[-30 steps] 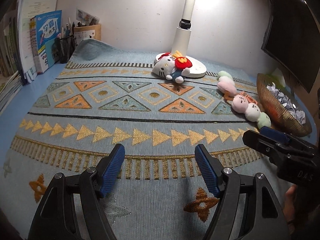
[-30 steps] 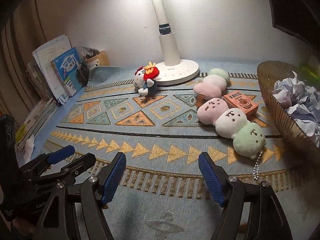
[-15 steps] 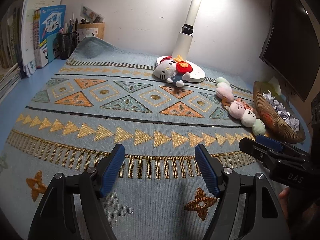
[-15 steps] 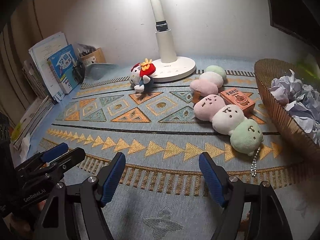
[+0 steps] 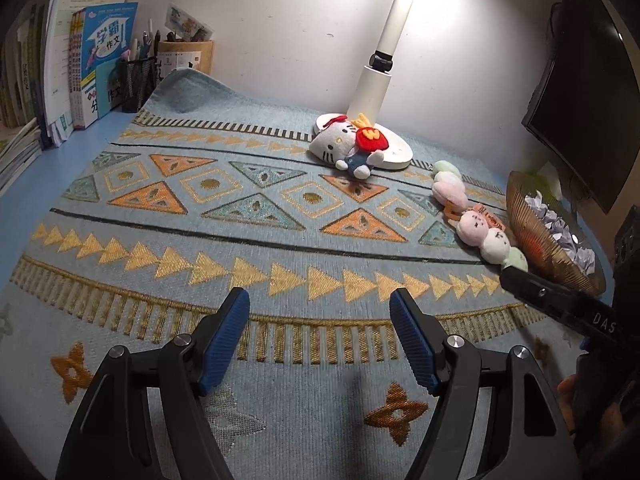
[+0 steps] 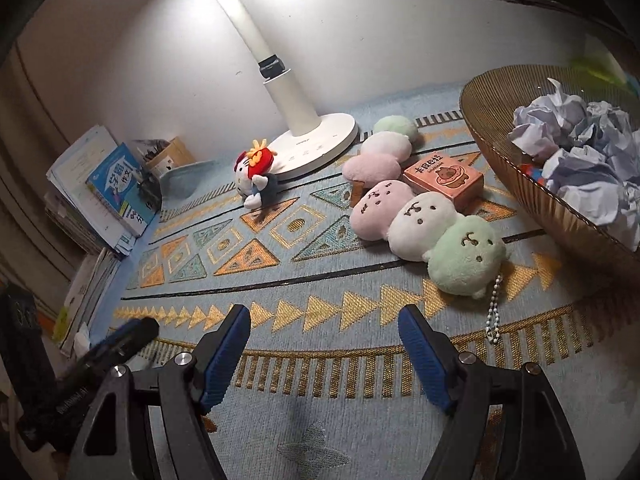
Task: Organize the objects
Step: 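Grasp Hello Kitty with the left tool while the right grasps a dango plush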
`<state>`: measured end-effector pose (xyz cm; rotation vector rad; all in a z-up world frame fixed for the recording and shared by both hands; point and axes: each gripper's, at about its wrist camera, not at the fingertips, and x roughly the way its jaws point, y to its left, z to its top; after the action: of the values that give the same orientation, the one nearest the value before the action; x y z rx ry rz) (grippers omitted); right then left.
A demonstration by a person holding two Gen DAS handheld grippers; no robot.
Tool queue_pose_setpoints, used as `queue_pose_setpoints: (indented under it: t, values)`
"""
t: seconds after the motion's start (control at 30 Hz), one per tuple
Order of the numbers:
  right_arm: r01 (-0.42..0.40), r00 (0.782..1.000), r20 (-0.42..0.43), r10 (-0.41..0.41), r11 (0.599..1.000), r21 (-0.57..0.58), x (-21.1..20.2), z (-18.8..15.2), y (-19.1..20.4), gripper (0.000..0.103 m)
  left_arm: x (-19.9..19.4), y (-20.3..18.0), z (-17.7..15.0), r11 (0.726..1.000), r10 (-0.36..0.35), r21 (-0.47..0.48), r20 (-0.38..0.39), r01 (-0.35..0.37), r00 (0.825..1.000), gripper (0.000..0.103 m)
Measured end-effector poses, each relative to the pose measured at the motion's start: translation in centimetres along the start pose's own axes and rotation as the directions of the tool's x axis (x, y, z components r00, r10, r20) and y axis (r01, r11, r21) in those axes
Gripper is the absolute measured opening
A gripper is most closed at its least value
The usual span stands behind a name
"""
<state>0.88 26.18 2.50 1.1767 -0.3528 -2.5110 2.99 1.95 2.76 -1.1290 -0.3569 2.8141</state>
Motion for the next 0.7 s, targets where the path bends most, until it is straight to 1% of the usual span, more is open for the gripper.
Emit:
queue_pose_setpoints:
  t: [0.1, 0.13, 0.17, 0.2, 0.23, 0.27, 0.33, 0.37, 0.4, 0.43, 0.47, 0.5, 0.57, 0.6, 0.63, 0.7]
  values:
    - [0.076, 0.997, -0.008, -0.077, 0.993, -0.086, 0.1, 2.0, 2.0, 0.075, -0.2, -0.8, 3.1, 0.999, -0.044, 0.033, 0.013, 0.043, 0.999, 0.071]
    - [0.087, 0.996, 0.004, -0.087, 0.991, -0.099, 0.0, 3.1, 2.6, 0.075, 0.1, -1.2, 4.4, 0.998, -0.043, 0.050, 0.018, 0.042, 0.999, 0.076]
    - [0.159, 0.987, 0.020, -0.158, 0.981, -0.111, 0.4, 5.4, 3.4, 0.075, 0.6, -1.4, 5.7, 0.997, -0.039, 0.061, 0.024, 0.038, 0.999, 0.086]
    - [0.159, 0.987, 0.020, -0.158, 0.981, -0.111, 0.4, 5.4, 3.4, 0.075, 1.3, -1.5, 7.0, 0.997, -0.041, 0.062, 0.033, 0.039, 0.999, 0.090]
    - [0.208, 0.978, 0.022, -0.207, 0.971, -0.115, 1.0, 6.8, 3.7, 0.075, 2.1, -1.4, 8.2, 0.998, -0.039, 0.051, 0.046, 0.036, 0.998, 0.093]
    - [0.244, 0.970, 0.021, -0.243, 0.963, -0.113, 1.7, 8.2, 3.6, 0.075, 3.0, -1.2, 9.2, 0.998, -0.041, 0.038, 0.051, 0.039, 0.998, 0.093]
    - [0.284, 0.958, -0.001, -0.286, 0.954, -0.095, 3.6, 10.6, 3.0, 0.075, 5.7, -0.7, 11.1, 0.998, -0.065, 0.012, 0.010, 0.065, 0.998, 0.093]
    - [0.294, 0.954, -0.029, -0.297, 0.952, -0.086, 5.0, 11.7, 2.6, 0.075, 7.3, -0.5, 11.8, 0.997, -0.082, -0.004, -0.021, 0.082, 0.996, 0.093]
    - [0.298, 0.950, -0.083, -0.302, 0.953, -0.056, 7.5, 13.1, 1.5, 0.075, 8.7, -0.2, 12.4, 0.995, -0.096, -0.026, -0.041, 0.095, 0.995, 0.093]
    - [0.298, 0.950, -0.083, -0.302, 0.953, -0.056, 7.5, 13.1, 1.5, 0.075, 9.9, 0.1, 12.9, 0.994, -0.106, -0.044, -0.053, 0.104, 0.993, 0.093]
    - [0.299, 0.949, -0.096, -0.301, 0.953, -0.042, 8.4, 13.6, 1.1, 0.075, 11.1, 0.3, 13.4, 0.991, -0.116, -0.067, -0.066, 0.111, 0.991, 0.093]
    - [0.320, 0.943, -0.092, -0.321, 0.947, -0.033, 9.1, 14.1, 0.8, 0.075, 12.2, 0.5, 13.7, 0.988, -0.131, -0.097, -0.077, 0.123, 0.988, 0.093]
    - [0.412, 0.908, -0.054, -0.414, 0.910, -0.048, 9.9, 14.6, 1.0, 0.075, 14.1, 0.9, 14.0, 0.975, -0.176, -0.152, -0.100, 0.160, 0.979, 0.093]
    - [0.439, 0.895, -0.054, -0.442, 0.897, -0.056, 10.3, 14.7, 1.1, 0.075, 14.9, 1.0, 14.0, 0.969, -0.197, -0.170, -0.112, 0.177, 0.974, 0.093]
    - [0.449, 0.889, -0.069, -0.452, 0.892, -0.057, 10.9, 14.7, 1.0, 0.075, 15.5, 1.0, 14.0, 0.964, -0.216, -0.181, -0.118, 0.193, 0.969, 0.093]
    - [0.441, 0.890, -0.104, -0.443, 0.896, -0.047, 11.9, 14.6, 0.7, 0.075, 16.2, 0.7, 13.7, 0.958, -0.243, -0.186, -0.116, 0.219, 0.963, 0.093]
